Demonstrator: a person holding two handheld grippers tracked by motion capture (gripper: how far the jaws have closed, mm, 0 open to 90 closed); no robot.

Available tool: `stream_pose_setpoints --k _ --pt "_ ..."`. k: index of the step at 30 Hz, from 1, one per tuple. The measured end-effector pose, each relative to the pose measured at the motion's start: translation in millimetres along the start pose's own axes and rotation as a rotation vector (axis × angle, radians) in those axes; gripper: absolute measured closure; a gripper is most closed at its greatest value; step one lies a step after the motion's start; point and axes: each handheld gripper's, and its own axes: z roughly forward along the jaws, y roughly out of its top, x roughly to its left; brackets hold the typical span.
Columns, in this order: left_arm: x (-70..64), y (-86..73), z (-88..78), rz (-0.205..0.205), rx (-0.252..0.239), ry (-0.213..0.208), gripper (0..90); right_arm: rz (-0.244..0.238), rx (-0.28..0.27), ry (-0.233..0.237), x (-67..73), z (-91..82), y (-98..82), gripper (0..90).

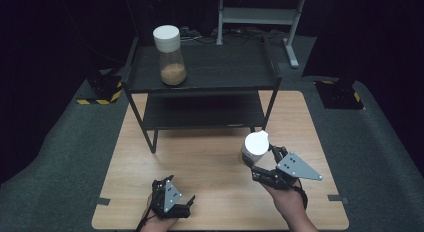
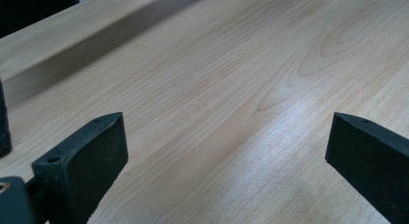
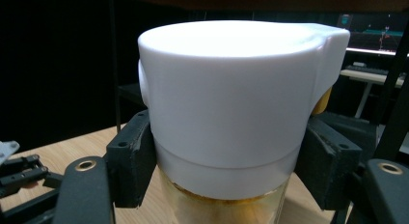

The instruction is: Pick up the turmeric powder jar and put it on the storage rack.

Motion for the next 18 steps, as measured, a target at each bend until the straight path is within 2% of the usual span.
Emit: stream_pose_setpoints --k 18 --pt "0.8 -0.3 -0.3 -0.001 -0.001 -0.003 1.5 -0.004 -0.071 -0.01 -4.4 -4.1 31.3 29.9"
